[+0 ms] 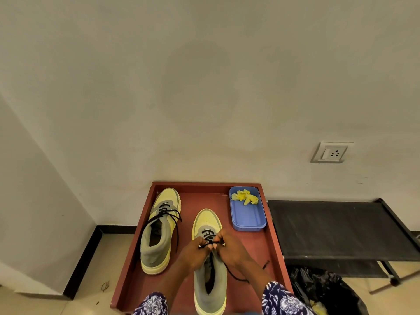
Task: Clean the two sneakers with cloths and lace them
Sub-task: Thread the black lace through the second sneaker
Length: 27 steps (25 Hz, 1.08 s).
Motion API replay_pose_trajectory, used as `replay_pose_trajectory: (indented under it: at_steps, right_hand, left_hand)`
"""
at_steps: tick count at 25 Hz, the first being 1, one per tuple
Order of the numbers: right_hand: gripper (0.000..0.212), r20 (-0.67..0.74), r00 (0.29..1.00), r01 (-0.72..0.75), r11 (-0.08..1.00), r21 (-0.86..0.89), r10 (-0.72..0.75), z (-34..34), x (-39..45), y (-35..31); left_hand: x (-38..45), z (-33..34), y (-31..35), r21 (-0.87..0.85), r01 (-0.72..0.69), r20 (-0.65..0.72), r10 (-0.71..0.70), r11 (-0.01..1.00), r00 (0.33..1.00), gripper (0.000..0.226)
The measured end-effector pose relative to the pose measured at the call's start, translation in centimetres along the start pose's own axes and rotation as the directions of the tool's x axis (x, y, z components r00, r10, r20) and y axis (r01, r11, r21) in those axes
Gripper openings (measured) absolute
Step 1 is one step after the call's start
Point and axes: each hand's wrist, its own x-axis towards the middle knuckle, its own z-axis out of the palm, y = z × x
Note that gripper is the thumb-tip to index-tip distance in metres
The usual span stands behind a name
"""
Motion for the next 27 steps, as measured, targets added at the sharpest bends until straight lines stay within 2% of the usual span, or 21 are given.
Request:
replay_pose_trajectory:
  at_steps: [7,13,17,27]
  right_hand:
    - [0.027,0.015,1.000,-0.008,1.000,-0.026,0.008,0.0,-0.1,-0.1]
    - [0.028,0.018,1.000,-0.011,1.000,-0.024,0.012,-0.1,-0.2,-0.3]
    - [0.024,0.022,0.999,-0.024,1.000,-0.005,0.024,-0.2,-0.3,-0.3]
    - [0.025,0.025,0.998,-0.052,0.998,0.036,0.051,-0.2,-0.2,0.1]
  left_hand:
    - [-0.2,-0.4,0.2,0.115,-0.062,-0.070,0.071,0.991,0.995,0.011]
    - [-0.3,-0.4,0.5,-0.022,0.046,0.006,-0.046,0.999,0.999,0.017]
    - [0.0,-0.3,0.4,0.023,0.015,-0.013,-0.015,1.000,1.000,0.018]
    - [-0.6,-0.7,1.0,-0.113,0.043,-0.061,-0.050,0.993,0.997,0.018]
